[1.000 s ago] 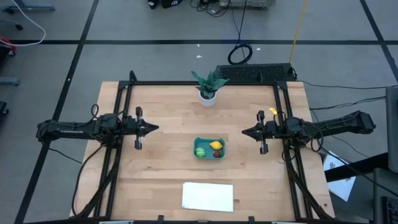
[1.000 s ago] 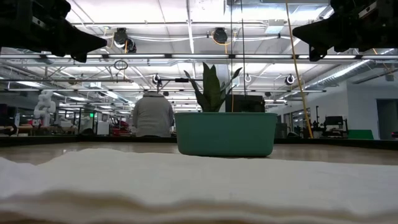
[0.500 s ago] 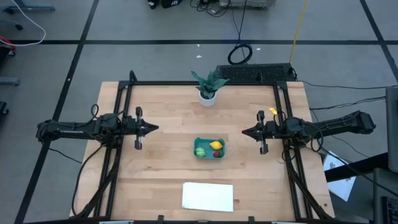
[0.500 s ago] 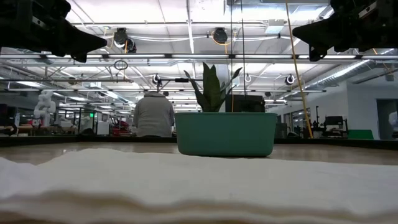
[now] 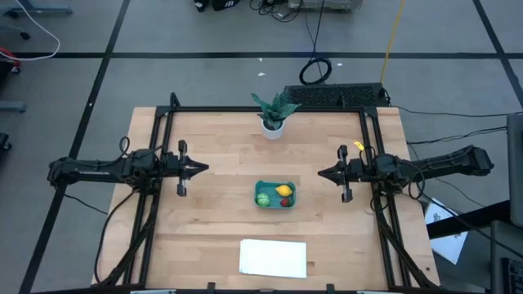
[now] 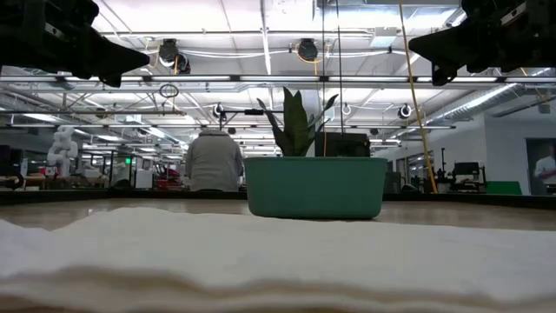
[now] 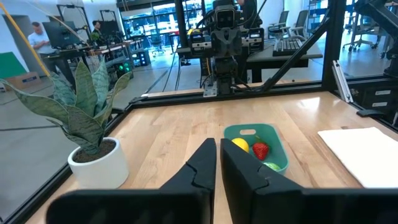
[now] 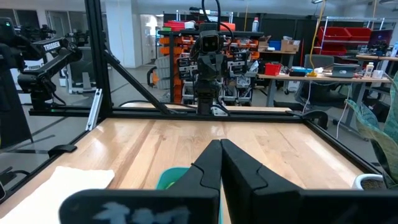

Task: Pick and placing Produce into tupperware
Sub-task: Return to Home Position

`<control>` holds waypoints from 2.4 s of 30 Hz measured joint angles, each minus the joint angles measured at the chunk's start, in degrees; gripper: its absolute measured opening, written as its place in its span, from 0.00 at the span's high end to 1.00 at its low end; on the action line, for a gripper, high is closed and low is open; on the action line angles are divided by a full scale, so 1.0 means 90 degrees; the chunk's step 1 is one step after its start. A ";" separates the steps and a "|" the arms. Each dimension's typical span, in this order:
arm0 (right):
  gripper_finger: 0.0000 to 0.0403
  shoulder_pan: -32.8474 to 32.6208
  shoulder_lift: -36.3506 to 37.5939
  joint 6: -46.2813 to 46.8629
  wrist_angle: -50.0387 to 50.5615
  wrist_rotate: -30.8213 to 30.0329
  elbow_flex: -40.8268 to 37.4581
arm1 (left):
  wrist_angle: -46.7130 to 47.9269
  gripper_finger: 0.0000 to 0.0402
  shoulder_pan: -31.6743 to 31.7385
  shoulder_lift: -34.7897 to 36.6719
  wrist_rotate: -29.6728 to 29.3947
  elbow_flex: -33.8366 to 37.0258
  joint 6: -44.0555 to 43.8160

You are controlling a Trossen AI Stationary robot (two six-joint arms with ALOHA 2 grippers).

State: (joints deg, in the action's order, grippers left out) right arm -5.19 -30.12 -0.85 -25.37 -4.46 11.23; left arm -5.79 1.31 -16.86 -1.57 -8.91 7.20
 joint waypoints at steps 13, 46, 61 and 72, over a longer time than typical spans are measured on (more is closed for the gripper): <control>1.00 -0.0001 0.0000 0.0000 0.0000 0.0002 0.0000 | -0.0001 0.99 -0.0001 0.0000 -0.0001 -0.0002 0.0000; 1.00 -0.0002 -0.0001 -0.0002 0.0000 0.0002 -0.0001 | -0.0001 0.93 0.0000 0.0000 -0.0001 -0.0002 0.0000; 1.00 -0.0001 -0.0001 -0.0001 0.0000 0.0002 -0.0001 | -0.0001 0.99 0.0001 0.0000 -0.0001 -0.0002 -0.0001; 1.00 -0.0002 -0.0001 -0.0002 0.0001 0.0001 -0.0001 | 0.0000 0.93 0.0000 0.0000 -0.0001 -0.0002 0.0000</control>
State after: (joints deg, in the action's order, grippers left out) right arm -5.21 -30.13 -0.86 -25.36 -4.45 11.22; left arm -5.79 1.31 -16.86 -1.58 -8.93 7.20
